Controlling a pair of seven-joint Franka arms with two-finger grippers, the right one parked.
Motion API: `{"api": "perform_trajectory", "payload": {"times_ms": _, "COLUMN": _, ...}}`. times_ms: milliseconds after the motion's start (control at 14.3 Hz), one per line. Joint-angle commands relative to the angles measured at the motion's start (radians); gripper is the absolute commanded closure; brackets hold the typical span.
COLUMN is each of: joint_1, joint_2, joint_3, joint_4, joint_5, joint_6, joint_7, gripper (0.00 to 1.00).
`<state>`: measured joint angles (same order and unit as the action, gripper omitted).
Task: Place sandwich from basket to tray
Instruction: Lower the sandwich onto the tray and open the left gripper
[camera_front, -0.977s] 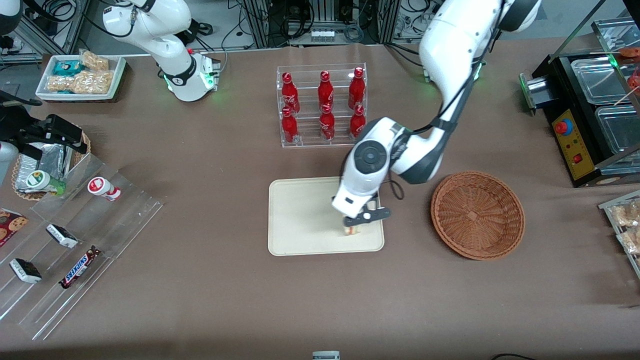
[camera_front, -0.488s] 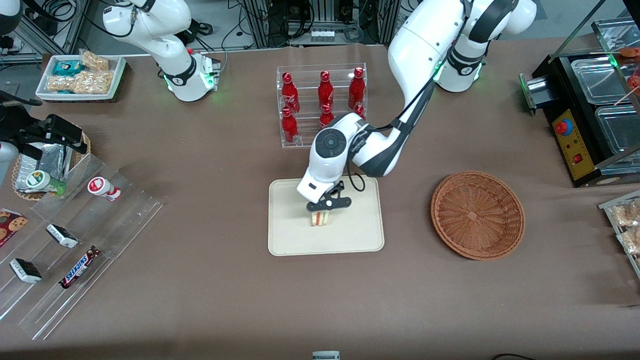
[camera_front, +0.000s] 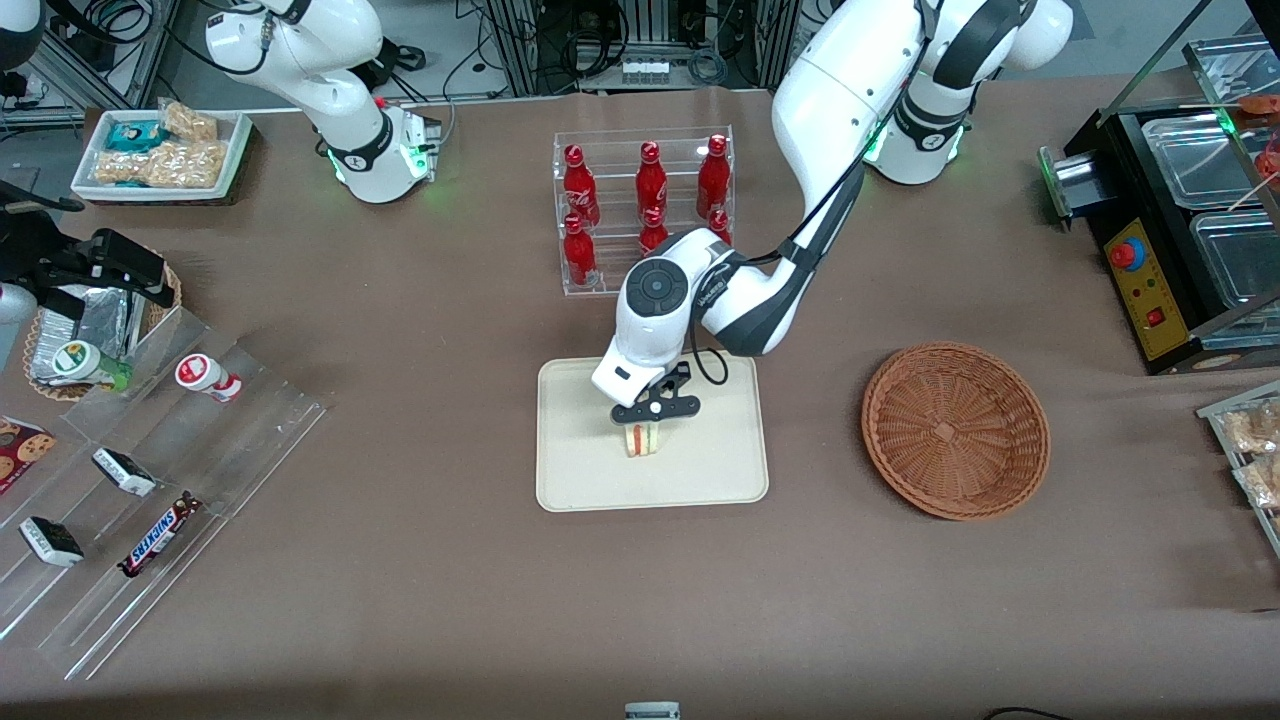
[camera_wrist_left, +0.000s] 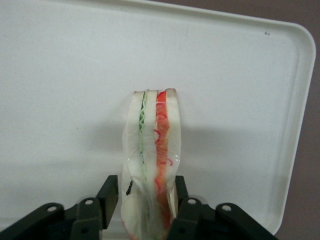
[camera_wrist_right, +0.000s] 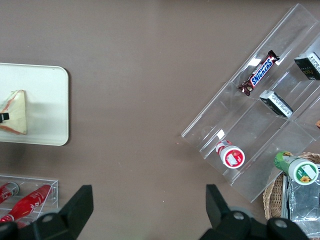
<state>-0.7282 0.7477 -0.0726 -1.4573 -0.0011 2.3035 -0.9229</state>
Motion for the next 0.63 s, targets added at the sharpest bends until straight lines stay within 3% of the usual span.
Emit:
{"api": "perform_trajectory", "payload": {"times_ms": 0, "joint_1": 0.004, "joint_2": -0.079, "joint_3": 0.011, "joint_4": 0.005, "joint_5": 0.020, "joint_6": -0.024, "joint_7": -0.060, "gripper": 0.00}}
{"api": "perform_trajectory", "payload": {"times_ms": 349, "joint_1": 0.082, "joint_2": -0.232, "joint_3": 0.077, "joint_4": -0.024, "joint_5": 0.020, "joint_6": -0.271, "joint_7": -0.016, "gripper": 0.00}}
{"api": "perform_trajectory", "payload": {"times_ms": 558, "joint_1": 0.174, "joint_2": -0.327, "joint_3": 0.079, "joint_4": -0.151, "joint_5": 0.021, "joint_6": -0.283, "joint_7": 0.074, "gripper": 0.00}}
